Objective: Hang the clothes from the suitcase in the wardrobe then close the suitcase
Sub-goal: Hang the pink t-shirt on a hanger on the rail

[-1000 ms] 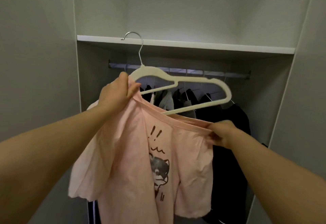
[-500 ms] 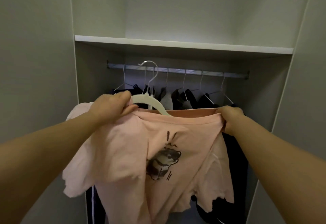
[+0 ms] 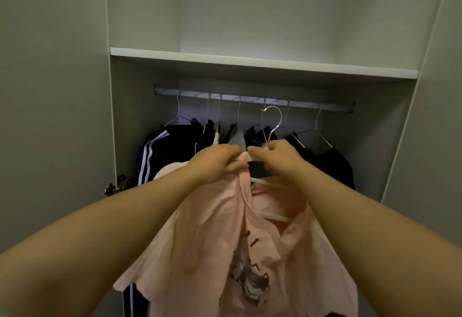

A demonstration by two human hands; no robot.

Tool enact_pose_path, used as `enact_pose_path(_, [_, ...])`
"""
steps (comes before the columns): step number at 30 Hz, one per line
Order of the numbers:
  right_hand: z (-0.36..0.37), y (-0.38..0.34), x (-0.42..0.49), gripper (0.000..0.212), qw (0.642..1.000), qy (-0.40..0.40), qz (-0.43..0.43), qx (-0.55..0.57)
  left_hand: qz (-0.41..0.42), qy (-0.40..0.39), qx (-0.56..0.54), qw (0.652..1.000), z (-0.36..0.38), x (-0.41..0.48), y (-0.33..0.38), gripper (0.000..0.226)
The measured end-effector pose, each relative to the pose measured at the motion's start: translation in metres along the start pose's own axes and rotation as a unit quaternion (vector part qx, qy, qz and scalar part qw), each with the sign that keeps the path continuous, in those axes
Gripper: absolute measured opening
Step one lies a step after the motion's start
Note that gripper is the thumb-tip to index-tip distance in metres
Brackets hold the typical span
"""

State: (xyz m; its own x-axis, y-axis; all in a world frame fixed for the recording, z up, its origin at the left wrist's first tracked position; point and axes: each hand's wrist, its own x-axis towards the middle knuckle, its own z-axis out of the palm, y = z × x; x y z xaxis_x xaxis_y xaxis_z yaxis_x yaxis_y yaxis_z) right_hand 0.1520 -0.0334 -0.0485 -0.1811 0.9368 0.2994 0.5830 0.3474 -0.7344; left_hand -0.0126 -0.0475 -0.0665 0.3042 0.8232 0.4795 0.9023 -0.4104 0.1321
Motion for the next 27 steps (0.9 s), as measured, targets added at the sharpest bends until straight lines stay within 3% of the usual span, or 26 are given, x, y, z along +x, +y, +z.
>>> enact_pose_path(4, [-0.009, 0.015, 0.002, 0.045, 0.995, 0.083, 0.058, -0.004, -0.036, 0.006, 0.008, 0.999, 0.002, -0.001, -0.007, 0.032])
enact_pose_path(6, [-0.021, 0.022, 0.002, 0.045, 0.986, 0.144, 0.084, -0.018, -0.122, 0.037, 0.041, 0.991, 0.005, -0.004, -0.017, 0.045])
enact_pose_path(9, [-0.038, 0.028, 0.003, 0.044, 0.973, 0.210, 0.097, -0.028, -0.268, 0.008, -0.048, 0.962, 0.012, -0.010, -0.032, 0.067])
enact_pose_path(12, [-0.043, 0.028, 0.003, 0.043, 0.968, 0.229, 0.098, -0.031, -0.310, -0.050, -0.080, 0.946, 0.022, -0.014, -0.040, 0.053])
enact_pose_path(16, [-0.040, 0.035, -0.002, 0.042, 0.966, 0.223, 0.100, -0.086, -0.308, 0.064, -0.075, 0.946, 0.006, -0.006, -0.042, 0.040])
enact_pose_path(20, [-0.045, 0.042, -0.007, 0.036, 0.973, 0.187, 0.091, -0.100, -0.384, 0.233, -0.151, 0.881, -0.025, 0.007, -0.046, 0.033])
enact_pose_path(22, [-0.049, 0.042, -0.009, 0.036, 0.977, 0.190, 0.059, -0.083, -0.424, 0.263, -0.178, 0.848, -0.031, 0.006, -0.057, 0.032])
enact_pose_path(24, [-0.053, 0.042, -0.013, 0.038, 0.975, 0.216, 0.028, -0.044, -0.462, 0.219, -0.176, 0.842, -0.026, 0.001, -0.066, 0.033])
enact_pose_path(27, [-0.056, 0.044, -0.018, 0.043, 0.966, 0.258, 0.032, -0.009, -0.520, 0.054, -0.096, 0.847, -0.009, -0.005, -0.067, 0.038])
